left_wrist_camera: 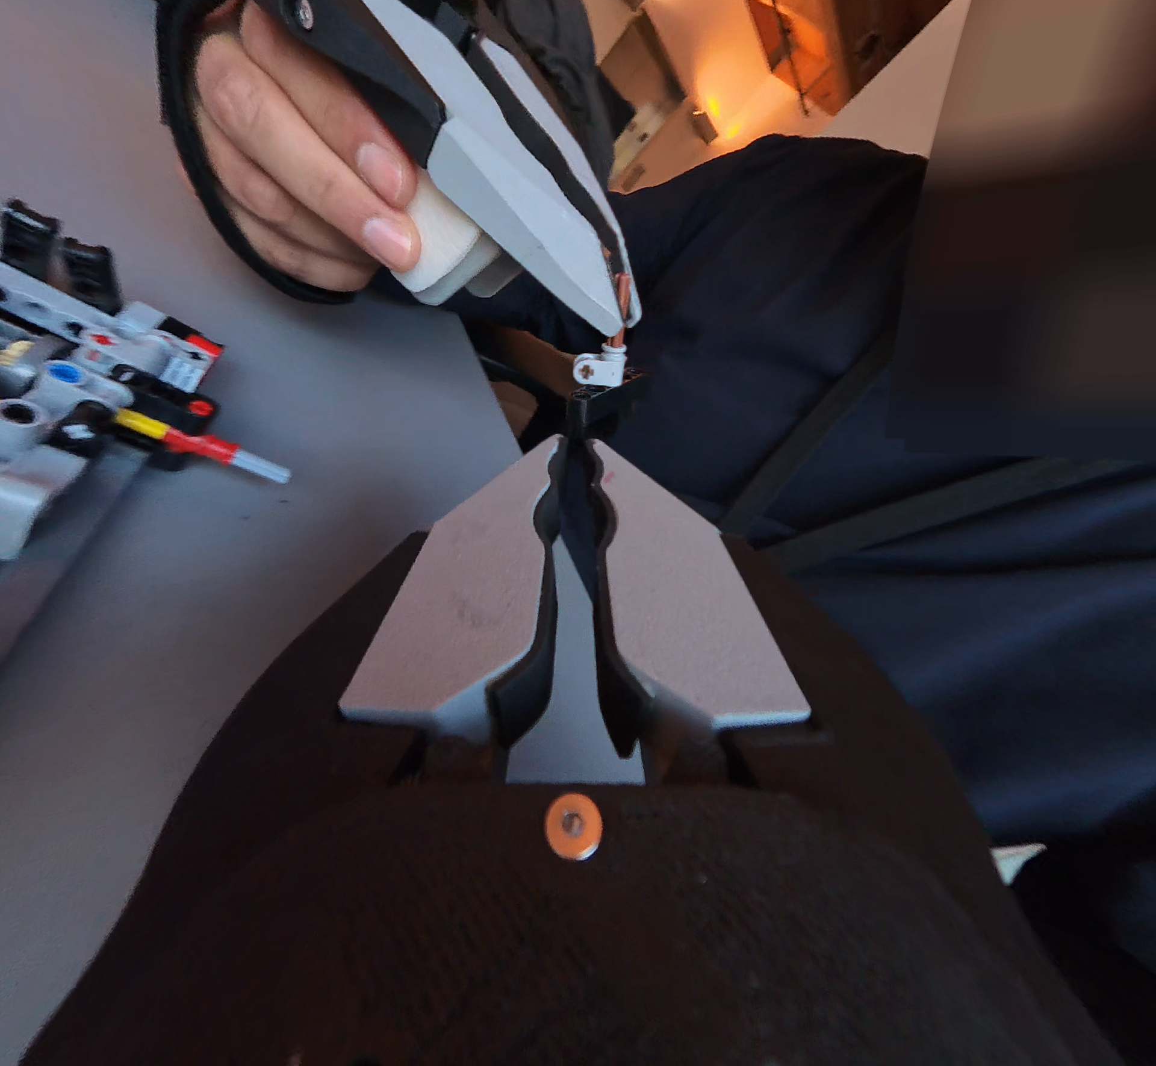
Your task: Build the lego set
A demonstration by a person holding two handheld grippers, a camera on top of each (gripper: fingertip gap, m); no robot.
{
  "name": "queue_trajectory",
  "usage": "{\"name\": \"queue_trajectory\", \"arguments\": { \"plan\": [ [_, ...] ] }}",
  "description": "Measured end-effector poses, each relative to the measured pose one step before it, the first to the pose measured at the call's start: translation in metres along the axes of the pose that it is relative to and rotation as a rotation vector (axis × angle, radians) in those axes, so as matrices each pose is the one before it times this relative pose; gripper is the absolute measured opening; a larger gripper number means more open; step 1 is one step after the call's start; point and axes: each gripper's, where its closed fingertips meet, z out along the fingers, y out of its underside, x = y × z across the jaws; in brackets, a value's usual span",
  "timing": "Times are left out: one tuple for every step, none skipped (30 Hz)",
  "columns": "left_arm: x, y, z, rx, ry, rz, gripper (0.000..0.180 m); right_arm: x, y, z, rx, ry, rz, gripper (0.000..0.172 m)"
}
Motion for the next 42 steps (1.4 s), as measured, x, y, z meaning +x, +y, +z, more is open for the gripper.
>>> {"name": "queue_trajectory", "arguments": {
  "plan": [
    [-0.00202,-0.00093,-0.00123,0.0066,-0.0115,-0.0070,0.002,0.00331,0.00072,-0.00111,-0.0028,0.0164,0.0065,0.001],
    [-0.00235,-0.00158,-0.00166,0.0101,-0.0123,-0.0126,0.006,0.00455,0.00105,-0.00176,-0.0055,0.0236,0.0065,0.001],
    [-0.00310,-0.00173,-0.00225,0.0101,-0.0179,-0.0071,0.009,0.00421,0.00071,-0.00248,-0.0021,0.0212,0.0086,0.001],
    [-0.00569,-0.00212,-0.00308,0.0098,-0.0417,0.0104,0.009,0.00442,-0.00008,-0.00318,0.0012,0.0217,0.0103,0.001],
    [-0.00897,-0.00186,-0.00368,0.0030,-0.0736,0.0333,0.007,0.00468,-0.00068,-0.00394,0.0052,0.0250,0.0083,0.001],
    [-0.00794,-0.00079,-0.00354,-0.0055,-0.0751,0.0491,0.008,0.00525,-0.00141,-0.00464,0.0082,0.0308,0.0054,0.000],
    [-0.00467,-0.00090,-0.00326,-0.0039,-0.0558,0.0555,0.008,0.00599,-0.00181,-0.00518,0.0080,0.0367,0.0037,0.001],
    [-0.00490,-0.00108,-0.00303,0.0010,-0.0532,0.0482,0.008,0.00692,-0.00163,-0.00564,0.0052,0.0440,0.0021,0.000],
    [-0.00543,-0.00101,-0.00248,0.0030,-0.0503,0.0337,0.008,0.00886,-0.00169,-0.00582,0.0029,0.0567,-0.0003,0.000],
    [-0.00449,-0.00118,-0.00196,0.0055,-0.0367,0.0192,0.008,0.00987,-0.00145,-0.00603,0.0017,0.0642,-0.0040,0.001],
    [-0.00383,-0.00172,-0.00158,0.0107,-0.0263,0.0070,0.009,0.00889,-0.00149,-0.00598,0.0029,0.0584,-0.0066,0.001],
    [-0.00356,-0.00189,-0.00120,0.0124,-0.0196,-0.0025,0.009,0.00819,-0.00097,-0.00571,-0.0010,0.0523,-0.0070,0.001],
    [-0.00266,-0.00157,-0.00080,0.0106,-0.0119,-0.0064,0.009,0.00703,-0.00051,-0.00537,-0.0039,0.0443,-0.0077,0.001],
    [-0.00193,-0.00159,-0.00084,0.0108,-0.0079,-0.0060,0.009,0.00543,0.00013,-0.00493,-0.0058,0.0318,-0.0069,0.001],
    [-0.00167,-0.00148,-0.00076,0.0107,-0.0081,-0.0031,0.009,0.00551,0.00170,-0.00419,-0.0117,0.0304,-0.0077,0.000],
    [-0.00220,-0.00155,-0.00066,0.0094,-0.0142,0.0027,0.008,0.00694,0.00361,-0.00347,-0.0198,0.0359,-0.0065,0.001],
    [-0.00244,-0.00084,-0.00052,0.0044,-0.0203,0.0112,0.008,0.00629,0.00458,-0.00274,-0.0256,0.0304,-0.0031,0.001],
    [-0.00238,0.00004,-0.00045,-0.0042,-0.0240,0.0201,0.007,0.00550,0.00404,-0.00217,-0.0234,0.0280,-0.0056,0.000],
    [-0.00283,0.00087,-0.00060,-0.0095,-0.0296,0.0261,0.007,0.00435,0.00216,-0.00167,-0.0132,0.0273,-0.0102,0.000],
    [-0.00338,0.00108,-0.00055,-0.0118,-0.0346,0.0274,0.006,0.00323,0.00139,-0.00109,-0.0110,0.0233,-0.0081,0.000],
    [-0.00310,0.00095,-0.00044,-0.0111,-0.0331,0.0261,0.006,0.00225,0.00146,-0.00041,-0.0143,0.0182,-0.0047,0.001],
    [-0.00198,0.00068,-0.00013,-0.0121,-0.0250,0.0232,0.006,0.00171,0.00161,0.00016,-0.0156,0.0155,-0.0025,0.001],
    [-0.00100,-0.00002,0.00035,-0.0120,-0.0179,0.0197,0.006,0.00080,0.00151,0.00049,-0.0167,0.0126,0.0018,0.000],
    [-0.00072,-0.00102,0.00067,-0.0101,-0.0161,0.0184,0.008,-0.00059,0.00154,0.00066,-0.0200,0.0070,0.0030,0.001],
    [-0.00033,-0.00178,0.00095,-0.0093,-0.0128,0.0179,0.009,-0.00077,0.00120,0.00020,-0.0237,0.0114,0.0035,0.001],
    [0.00027,-0.00248,0.00111,-0.0097,-0.0086,0.0144,0.011,-0.00060,0.00110,-0.00047,-0.0290,0.0179,0.0029,0.001],
    [0.00079,-0.00339,0.00108,-0.0073,-0.0043,0.0127,0.012,-0.00089,0.00074,-0.00095,-0.0311,0.0186,-0.0008,0.001],
    [0.00134,-0.00442,0.00125,-0.0033,0.0015,0.0142,0.012,-0.00043,0.00159,-0.00105,-0.0374,0.0214,0.0006,0.001],
    [0.00033,-0.00511,0.00154,-0.0038,0.0014,0.0179,0.013,0.00008,0.00266,-0.00076,-0.0434,0.0218,0.0035,0.001],
    [-0.00114,-0.00561,0.00213,-0.0041,-0.0022,0.0216,0.013,0.00025,0.00241,-0.00013,-0.0392,0.0205,0.0081,0.001],
    [-0.00222,-0.00546,0.00285,-0.0073,-0.0010,0.0225,0.014,-0.00075,0.00111,0.00055,-0.0269,0.0129,0.0139,0.001],
    [-0.00330,-0.00471,0.00380,-0.0120,0.0000,0.0202,0.015,-0.00198,-0.00007,0.00110,-0.0159,0.0056,0.0140,0.001],
    [-0.00400,-0.00364,0.00439,-0.0167,0.0020,0.0186,0.017,-0.00149,0.00012,0.00158,-0.0137,0.0085,0.0101,0.001],
    [-0.00423,-0.00252,0.00489,-0.0216,0.0045,0.0174,0.019,-0.00025,0.00071,0.00146,-0.0138,0.0147,0.0008,0.001],
    [-0.00357,-0.00154,0.00493,-0.0227,0.0096,0.0189,0.021,0.00135,0.00118,0.00117,-0.0108,0.0214,-0.0003,0.001],
    [-0.00233,-0.00045,0.00462,-0.0264,0.0169,0.0185,0.024,0.00120,0.00109,0.00104,-0.0053,0.0116,0.0111,0.001],
    [-0.00161,0.00067,0.00420,-0.0290,0.0208,0.0180,0.027,-0.00089,0.00028,0.00109,0.0033,-0.0104,0.0269,0.001],
    [-0.00115,0.00205,0.00386,-0.0289,0.0217,0.0135,0.030,-0.00183,-0.00078,0.00123,0.0117,-0.0238,0.0334,0.001],
    [0.00038,0.00408,0.00323,-0.0277,0.0295,0.0122,0.031,-0.00129,-0.00035,0.00182,0.0085,-0.0219,0.0272,0.000],
    [-0.00028,0.00493,0.00281,-0.0325,0.0243,0.0186,0.032,-0.00095,0.00159,0.00262,-0.0088,-0.0175,0.0077,0.000],
    [-0.00292,0.00355,0.00264,-0.0267,0.0052,0.0204,0.033,-0.00056,0.00248,0.00304,-0.0202,-0.0103,-0.0204,0.001],
    [-0.00313,0.00165,0.00241,-0.0161,0.0013,0.0201,0.033,0.00137,0.00231,0.00292,-0.0244,0.0071,-0.0321,0.001]
  ]
}}
